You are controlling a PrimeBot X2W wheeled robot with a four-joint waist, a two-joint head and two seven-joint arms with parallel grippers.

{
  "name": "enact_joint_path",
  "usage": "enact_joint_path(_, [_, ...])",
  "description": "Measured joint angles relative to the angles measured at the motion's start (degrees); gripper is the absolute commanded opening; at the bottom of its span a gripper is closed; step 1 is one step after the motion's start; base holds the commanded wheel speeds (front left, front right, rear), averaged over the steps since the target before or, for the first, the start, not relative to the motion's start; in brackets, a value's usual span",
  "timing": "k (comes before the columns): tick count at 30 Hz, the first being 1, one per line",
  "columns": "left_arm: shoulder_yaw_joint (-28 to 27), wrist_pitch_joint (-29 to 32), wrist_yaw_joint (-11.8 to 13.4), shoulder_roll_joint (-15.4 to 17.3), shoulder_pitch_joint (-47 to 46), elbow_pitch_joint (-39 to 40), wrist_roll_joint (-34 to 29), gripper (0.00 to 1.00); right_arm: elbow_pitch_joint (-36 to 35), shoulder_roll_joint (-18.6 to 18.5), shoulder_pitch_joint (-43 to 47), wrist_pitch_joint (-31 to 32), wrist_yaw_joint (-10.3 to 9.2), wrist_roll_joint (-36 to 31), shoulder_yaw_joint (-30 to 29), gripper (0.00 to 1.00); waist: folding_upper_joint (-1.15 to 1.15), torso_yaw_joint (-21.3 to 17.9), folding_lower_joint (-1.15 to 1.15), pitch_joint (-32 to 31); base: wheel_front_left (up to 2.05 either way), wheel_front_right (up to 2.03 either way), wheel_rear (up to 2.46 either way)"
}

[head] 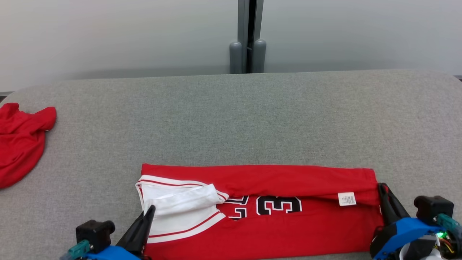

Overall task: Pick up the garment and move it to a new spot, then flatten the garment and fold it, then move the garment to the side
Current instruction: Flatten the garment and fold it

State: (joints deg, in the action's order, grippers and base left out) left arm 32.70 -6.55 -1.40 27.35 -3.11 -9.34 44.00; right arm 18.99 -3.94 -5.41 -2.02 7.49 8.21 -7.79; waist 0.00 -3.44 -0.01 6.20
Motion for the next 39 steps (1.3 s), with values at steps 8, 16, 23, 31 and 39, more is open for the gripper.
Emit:
enact_joint_path(8, [-2.97, -6.28, -1.11, -3.03, 3.09, -4.09, 3.39, 1.00, -0.76, 0.85, 4.59, -3.96, 0.00, -0.53, -1.60, 1.00, 0.00, -0.48, 0.00, -0.91, 0.00, 0.00, 0.00])
enact_joint_path(16, [-9.99, -8.36, 0.77, -5.09, 4.19, -0.77, 0.76, 1.00, 0.53, 1.00, 6.30, -5.47, 0.00, -0.16, -3.05, 1.00, 0.00, -0.14, 0.00, -1.54, 0.00, 0.00, 0.00])
enact_joint_path(23, [-13.10, -8.44, 5.55, -6.41, 4.17, 0.20, -5.34, 1.00, 3.32, 1.00, 4.25, -5.71, 0.00, -0.75, -2.65, 1.00, 0.00, 1.00, 0.01, -1.88, 0.00, 0.00, 0.00])
enact_joint_path(31, [-14.10, -8.44, 7.71, -8.11, 4.12, -0.26, -7.87, 1.00, 12.35, 1.04, 1.49, -5.78, 0.00, -2.18, -4.63, 1.00, 0.00, 3.03, 0.01, -1.61, 0.00, 0.00, 0.00])
enact_joint_path(39, [-13.77, -8.44, 9.18, -9.11, 4.13, -0.60, -9.22, 1.00, 18.75, 1.03, -2.32, -5.57, 0.01, 0.29, -3.33, 0.00, 0.00, 3.38, 0.02, -1.22, 0.00, 0.00, 0.00])
